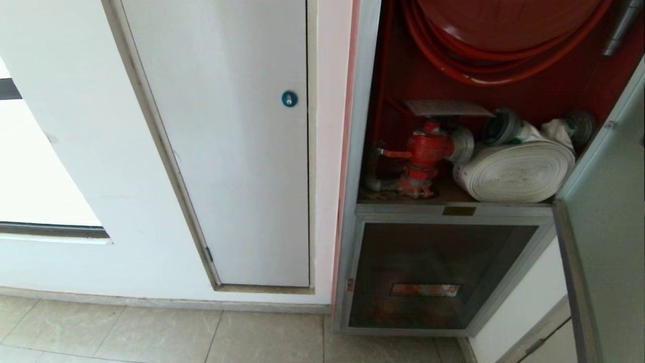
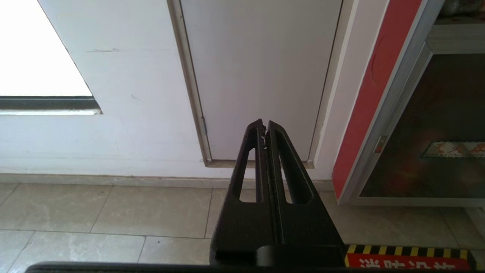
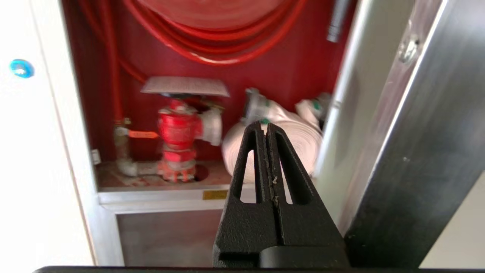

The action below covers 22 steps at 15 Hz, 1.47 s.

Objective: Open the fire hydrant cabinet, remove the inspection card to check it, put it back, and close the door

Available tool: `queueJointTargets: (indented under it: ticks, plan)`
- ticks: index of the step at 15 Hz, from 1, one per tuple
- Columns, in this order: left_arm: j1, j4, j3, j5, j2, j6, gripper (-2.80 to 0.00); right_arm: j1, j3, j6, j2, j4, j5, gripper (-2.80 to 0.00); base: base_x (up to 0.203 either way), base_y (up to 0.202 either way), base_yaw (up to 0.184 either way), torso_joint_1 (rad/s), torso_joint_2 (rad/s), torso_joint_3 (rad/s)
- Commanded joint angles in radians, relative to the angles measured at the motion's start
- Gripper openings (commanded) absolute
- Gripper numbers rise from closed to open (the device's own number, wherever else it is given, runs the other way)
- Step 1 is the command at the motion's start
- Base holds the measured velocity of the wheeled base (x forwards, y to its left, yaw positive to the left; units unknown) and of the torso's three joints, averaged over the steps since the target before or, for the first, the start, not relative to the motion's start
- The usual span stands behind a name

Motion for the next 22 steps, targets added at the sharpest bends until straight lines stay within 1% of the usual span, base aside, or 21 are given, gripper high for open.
queueJointTargets:
  ticks: [1,8,11,16,20,22]
  plan:
    - [0.000,0.000,0.014,0.000,0.002,0.000,-2.80,-0.005,-0.004,-0.003,-0.030,-0.004,-0.008,-2.80,0.000,0.000,0.000,0.000,0.00,0.000]
    - [0.000,0.000,0.014,0.000,0.002,0.000,-2.80,-0.078,-0.005,-0.004,-0.052,-0.003,-0.009,-2.80,0.000,0.000,0.000,0.000,0.00,0.000]
    - [0.000,0.000,0.014,0.000,0.002,0.000,-2.80,-0.104,-0.006,-0.005,-0.083,0.043,-0.004,-2.80,0.000,0.000,0.000,0.000,0.00,0.000]
    - [0.000,0.000,0.014,0.000,0.002,0.000,-2.80,-0.153,-0.011,-0.008,-0.121,0.056,-0.003,-2.80,0.000,0.000,0.000,0.000,0.00,0.000]
    - [0.000,0.000,0.014,0.000,0.002,0.000,-2.80,-0.216,-0.017,-0.008,-0.127,0.058,-0.001,-2.80,0.000,0.000,0.000,0.000,0.00,0.000]
    - [0.000,0.000,0.014,0.000,0.002,0.000,-2.80,-0.262,-0.017,-0.008,-0.127,0.058,-0.001,-2.80,0.000,0.000,0.000,0.000,0.00,0.000]
